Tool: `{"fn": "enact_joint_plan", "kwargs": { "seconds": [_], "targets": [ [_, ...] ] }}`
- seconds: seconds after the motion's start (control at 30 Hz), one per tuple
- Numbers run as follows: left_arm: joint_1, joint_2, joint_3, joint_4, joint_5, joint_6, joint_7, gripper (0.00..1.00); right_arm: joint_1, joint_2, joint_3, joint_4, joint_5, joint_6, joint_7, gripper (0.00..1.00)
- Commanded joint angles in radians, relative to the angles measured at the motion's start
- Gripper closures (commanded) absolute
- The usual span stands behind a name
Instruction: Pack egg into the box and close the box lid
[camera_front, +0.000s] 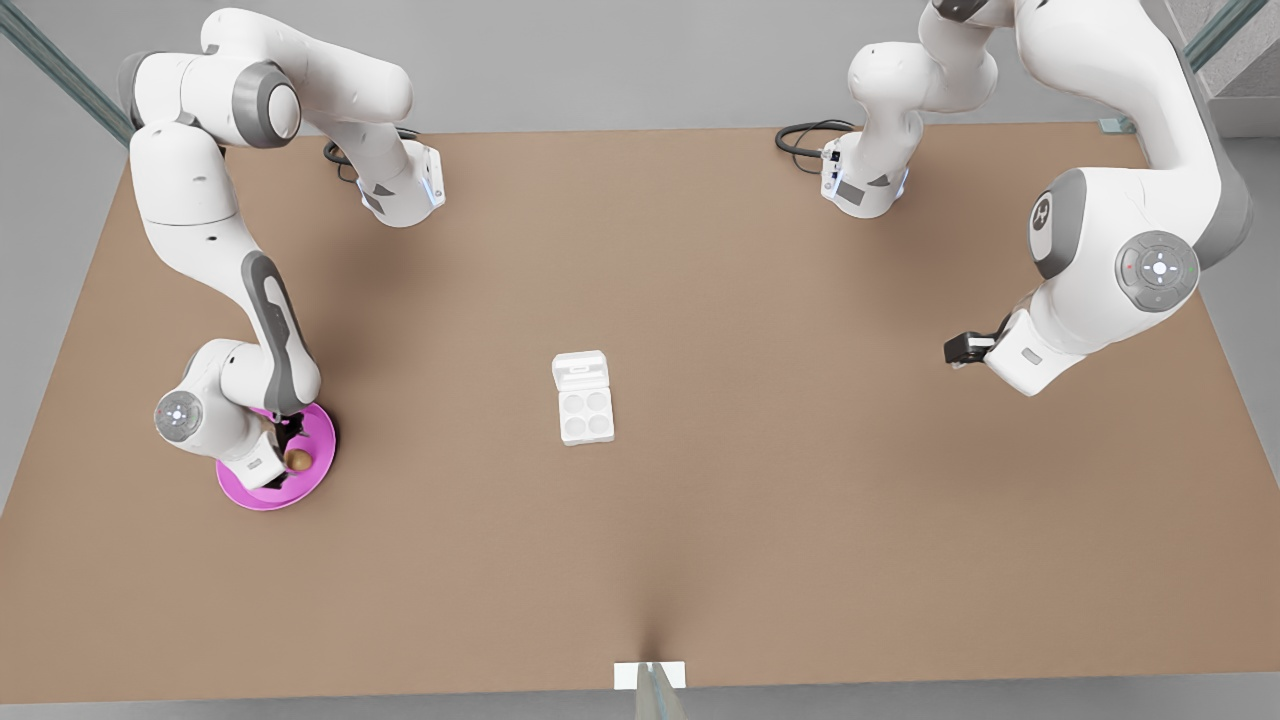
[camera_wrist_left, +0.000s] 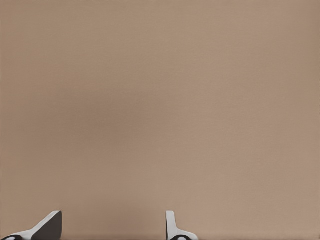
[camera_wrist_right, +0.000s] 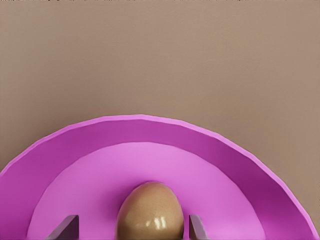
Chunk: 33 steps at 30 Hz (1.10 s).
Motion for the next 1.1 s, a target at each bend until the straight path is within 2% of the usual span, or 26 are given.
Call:
{"fn": "enact_joint_plan", "kwargs": {
  "seconds": [0.0,0.17,0.4,0.53,1.07],
  "targets": [
    [0.000,0.000,0.001,0.000,0.000,0.000,0.000,0.00,0.000,0.000,0.001,0.000,0.000,0.000,0.000,0.34],
    [0.000,0.005,0.000,0.000,0.000,0.000,0.000,0.00,-0.001,-0.002,0.001,0.001,0.000,0.000,0.000,0.38],
    [0.000,0.005,0.001,0.000,0.000,0.000,0.000,0.00,0.005,-0.002,0.001,-0.003,0.002,0.000,0.000,0.38],
    [-0.001,0.006,0.001,0.000,0.002,-0.005,0.000,0.00,0.003,-0.002,0.001,-0.003,0.003,0.000,0.002,0.42],
    [0.000,0.009,0.001,0.000,0.003,-0.002,-0.002,0.00,0.002,0.011,0.001,0.001,0.005,0.000,0.002,0.44]
  ]
}}
